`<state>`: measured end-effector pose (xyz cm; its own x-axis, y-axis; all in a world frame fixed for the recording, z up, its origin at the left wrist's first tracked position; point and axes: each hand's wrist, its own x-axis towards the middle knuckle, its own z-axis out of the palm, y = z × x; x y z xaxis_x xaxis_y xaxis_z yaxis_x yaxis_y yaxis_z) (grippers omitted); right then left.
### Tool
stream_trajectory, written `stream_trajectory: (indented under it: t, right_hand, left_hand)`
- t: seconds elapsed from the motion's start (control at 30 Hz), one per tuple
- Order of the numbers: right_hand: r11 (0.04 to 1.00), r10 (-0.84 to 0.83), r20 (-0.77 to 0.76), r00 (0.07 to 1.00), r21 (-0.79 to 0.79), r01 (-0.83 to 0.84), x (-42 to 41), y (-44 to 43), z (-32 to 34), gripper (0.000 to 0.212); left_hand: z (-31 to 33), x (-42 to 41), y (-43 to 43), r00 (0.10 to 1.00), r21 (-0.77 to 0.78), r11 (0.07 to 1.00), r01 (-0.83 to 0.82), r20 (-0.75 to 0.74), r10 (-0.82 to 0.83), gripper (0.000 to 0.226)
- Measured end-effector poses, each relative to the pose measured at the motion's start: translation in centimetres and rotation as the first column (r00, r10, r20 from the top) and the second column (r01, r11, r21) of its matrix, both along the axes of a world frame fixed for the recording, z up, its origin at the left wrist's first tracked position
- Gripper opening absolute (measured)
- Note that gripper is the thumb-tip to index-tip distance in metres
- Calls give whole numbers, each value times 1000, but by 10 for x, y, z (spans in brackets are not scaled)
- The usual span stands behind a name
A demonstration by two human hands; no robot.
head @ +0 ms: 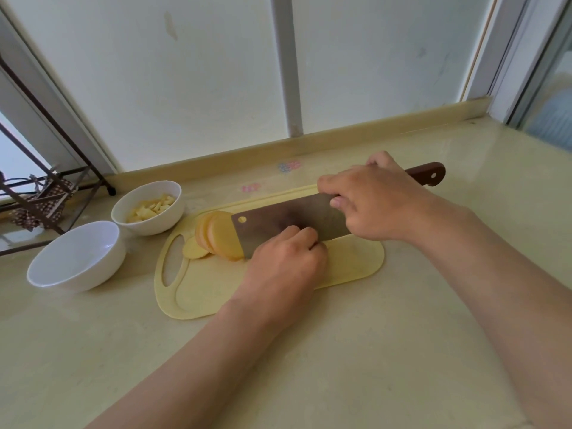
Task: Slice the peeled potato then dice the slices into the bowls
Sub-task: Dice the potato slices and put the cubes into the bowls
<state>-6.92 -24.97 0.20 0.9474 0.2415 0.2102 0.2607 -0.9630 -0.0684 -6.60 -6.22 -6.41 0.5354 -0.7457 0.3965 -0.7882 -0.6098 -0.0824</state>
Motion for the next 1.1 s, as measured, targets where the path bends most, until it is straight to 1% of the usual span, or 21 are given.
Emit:
stream_trajectory:
  t: [0.13, 0.3, 0.4, 0.47, 0.5, 0.57, 0.6, 0.67, 0.73, 0.8, 0.9, 0.97, 1.03, 1.1]
  right_hand:
    - [997, -61, -37, 997, 40, 62, -4, -12, 3, 33]
    - [999, -14, 19, 1000, 29, 13, -2, -3, -2, 37]
    - [999, -15, 27, 1000, 41, 14, -2, -8, 2, 30]
    - [992, -86, 56, 995, 96, 80, -5, -16, 11, 25]
    - [978, -151, 64, 987, 154, 139, -7, -21, 18, 22]
    - [906, -306, 27, 952, 314, 282, -10, -35, 28, 12]
    - [851, -373, -13, 928, 392, 348, -11, -42, 32, 9]
    - [717, -455, -170, 874, 512, 473, -15, -50, 39, 10]
    - [593, -455, -361, 814, 559, 580, -20, -49, 39, 15]
    - [518, -414, -495, 764, 562, 645, -26, -43, 29, 22]
    - [428, -349, -657, 669, 523, 737, -41, -35, 5, 23]
    - [370, -324, -691, 646, 536, 759, -50, -33, -6, 24]
    - [322, -324, -685, 652, 568, 757, -57, -29, -8, 24]
    - [324, -327, -684, 652, 567, 757, -64, -22, -9, 22]
  left_hand:
    - [0, 1, 0, 1000, 8, 1000, -1, -5, 1, 18]
    - [0, 1, 0, 1000, -3, 1000, -4, -5, 4, 14]
    - [-2, 1, 0, 1000, -1, 1000, 0, -6, 0, 11]
    - [-2, 0, 1, 1000, 1, 1000, 0, 7, 0, 9]
    - [-1, 1, 1, 1000, -9, 1000, -1, 20, 1, 9]
    - [2, 3, 4, 1000, -86, 996, 13, 20, -11, 11]
    - [5, 5, 6, 1000, -158, 987, 26, 18, -23, 12]
    - [10, 10, 13, 999, -308, 951, 36, 42, -25, 13]
    - [14, 14, 20, 999, -371, 929, 14, 37, -1, 17]
    - [14, 16, 24, 998, -352, 934, -56, -18, 53, 22]
    - [12, 15, 23, 982, -210, 965, -155, -136, 128, 34]
    - [14, 13, 20, 959, -122, 969, -214, -215, 185, 33]
    - [13, 11, 18, 941, -75, 969, -235, -268, 208, 32]
    - [11, 10, 17, 937, -36, 977, -211, -292, 192, 29]
